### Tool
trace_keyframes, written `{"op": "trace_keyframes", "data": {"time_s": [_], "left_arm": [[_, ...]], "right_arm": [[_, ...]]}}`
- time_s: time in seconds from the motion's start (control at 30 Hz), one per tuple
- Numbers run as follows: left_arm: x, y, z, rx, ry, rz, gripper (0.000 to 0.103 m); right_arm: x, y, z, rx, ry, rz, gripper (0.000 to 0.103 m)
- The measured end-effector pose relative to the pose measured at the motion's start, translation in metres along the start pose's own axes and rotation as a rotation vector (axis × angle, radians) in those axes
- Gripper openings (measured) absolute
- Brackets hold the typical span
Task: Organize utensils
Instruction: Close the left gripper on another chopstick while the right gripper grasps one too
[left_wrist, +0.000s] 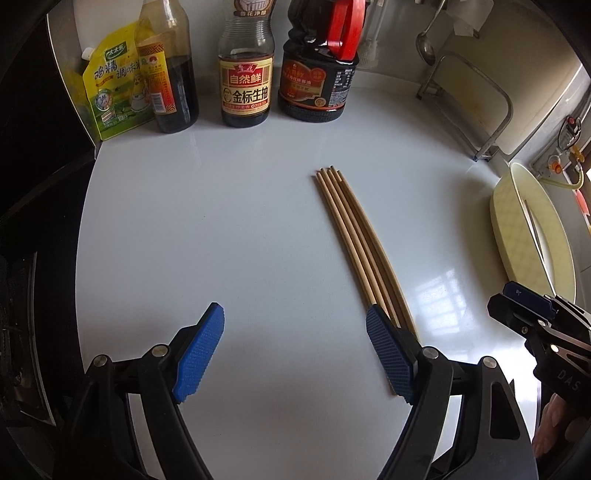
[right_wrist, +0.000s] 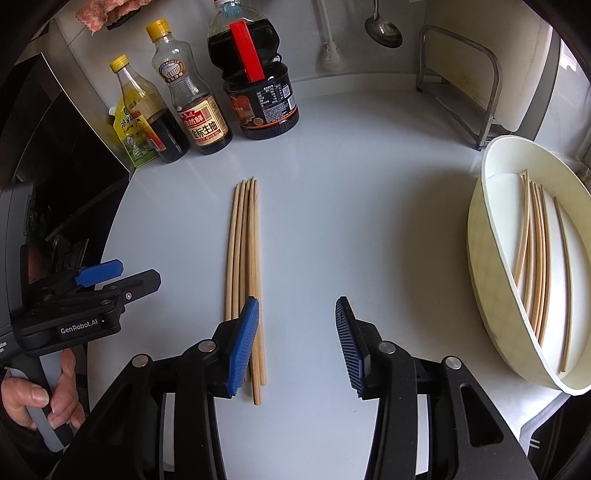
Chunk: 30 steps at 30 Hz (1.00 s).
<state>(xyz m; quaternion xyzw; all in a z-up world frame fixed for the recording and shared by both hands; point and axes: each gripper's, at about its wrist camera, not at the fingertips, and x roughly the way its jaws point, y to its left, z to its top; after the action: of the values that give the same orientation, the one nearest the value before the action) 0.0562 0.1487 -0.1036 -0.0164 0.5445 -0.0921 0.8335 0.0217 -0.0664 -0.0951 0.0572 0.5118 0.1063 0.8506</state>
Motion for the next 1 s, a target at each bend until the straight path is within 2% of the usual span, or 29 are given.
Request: {"op": "trace_keyframes", "data": {"time_s": [0.6,1.0], "left_arm": [[0.029,0.01,-0.006,-0.074,0.034,0.012,0.078],[0.038,0.013,-0.009,-0.089,0.045,0.028,0.078]], "right_arm": [[0.057,0.007,0.004,-0.05,0.059,0.004,0.044],[0.071,0.014,0.006,-0.094,0.074,-0.01,0.044]]}}
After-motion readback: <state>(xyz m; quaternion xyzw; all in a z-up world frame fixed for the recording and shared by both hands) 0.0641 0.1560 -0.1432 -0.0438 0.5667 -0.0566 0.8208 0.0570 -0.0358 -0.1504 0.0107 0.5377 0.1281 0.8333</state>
